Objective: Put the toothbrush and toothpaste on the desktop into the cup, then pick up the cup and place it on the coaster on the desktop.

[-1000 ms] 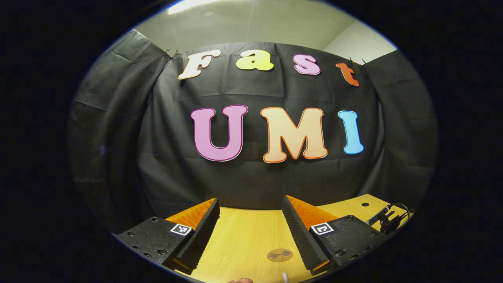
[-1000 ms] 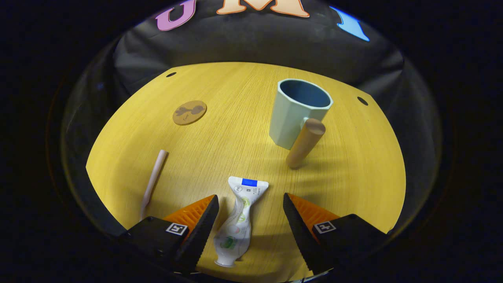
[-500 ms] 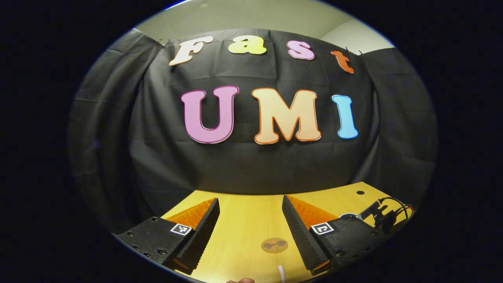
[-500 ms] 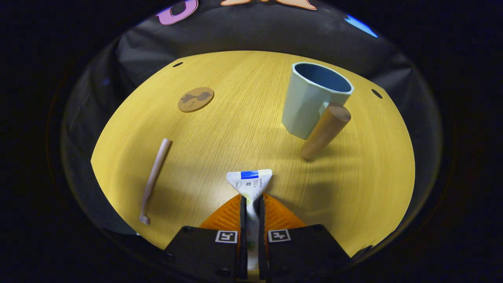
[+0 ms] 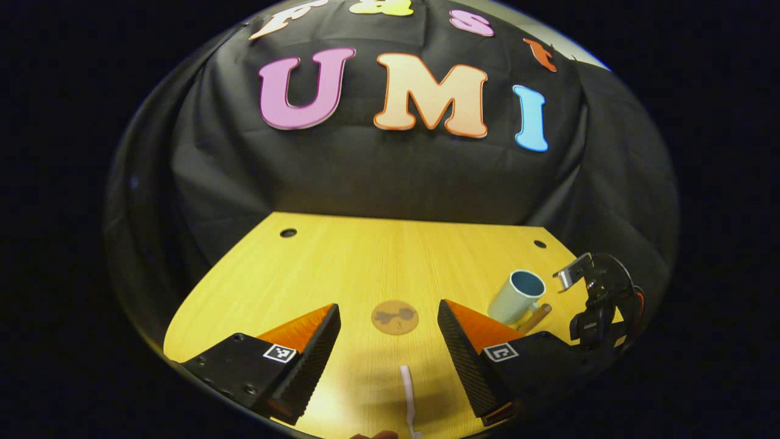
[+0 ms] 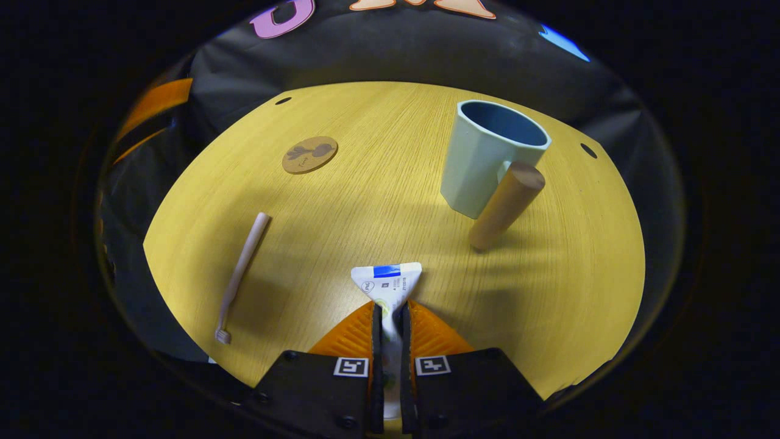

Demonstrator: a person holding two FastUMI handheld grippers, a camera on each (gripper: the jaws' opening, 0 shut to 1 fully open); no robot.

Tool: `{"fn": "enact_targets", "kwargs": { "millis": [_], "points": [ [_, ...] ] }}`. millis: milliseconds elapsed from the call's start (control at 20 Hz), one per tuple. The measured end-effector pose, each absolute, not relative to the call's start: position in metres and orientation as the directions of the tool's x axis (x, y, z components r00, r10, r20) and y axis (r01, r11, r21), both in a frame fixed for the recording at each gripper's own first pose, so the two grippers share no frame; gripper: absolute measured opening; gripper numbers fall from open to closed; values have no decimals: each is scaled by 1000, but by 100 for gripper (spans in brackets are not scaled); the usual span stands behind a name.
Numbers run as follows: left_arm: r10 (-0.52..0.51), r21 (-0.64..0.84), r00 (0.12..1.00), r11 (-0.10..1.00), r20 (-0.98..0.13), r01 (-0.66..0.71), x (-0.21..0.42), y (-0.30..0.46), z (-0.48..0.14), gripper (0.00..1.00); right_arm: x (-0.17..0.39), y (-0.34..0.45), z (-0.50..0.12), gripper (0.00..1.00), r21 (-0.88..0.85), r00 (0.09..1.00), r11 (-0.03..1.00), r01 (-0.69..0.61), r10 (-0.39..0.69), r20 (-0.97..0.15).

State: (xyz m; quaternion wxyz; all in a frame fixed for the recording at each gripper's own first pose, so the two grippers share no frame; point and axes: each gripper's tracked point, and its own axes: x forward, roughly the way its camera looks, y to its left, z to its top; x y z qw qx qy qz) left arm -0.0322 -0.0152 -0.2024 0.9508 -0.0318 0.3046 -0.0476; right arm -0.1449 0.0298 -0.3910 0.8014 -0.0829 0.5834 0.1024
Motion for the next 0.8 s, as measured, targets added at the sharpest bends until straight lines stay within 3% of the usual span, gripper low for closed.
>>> {"fn": "enact_targets", "kwargs": {
  "millis": [600, 800],
  "points": [
    [-107, -76, 523, 994, -846, 80, -78, -30, -291, 95, -145, 30, -390, 13, -4, 306, 959, -283, 86, -948],
    [-89, -65, 384, 995, -919, 75, -96, -38, -325, 96, -146, 30, -390, 14, 10, 303, 957, -289, 102, -948]
  ]
}}
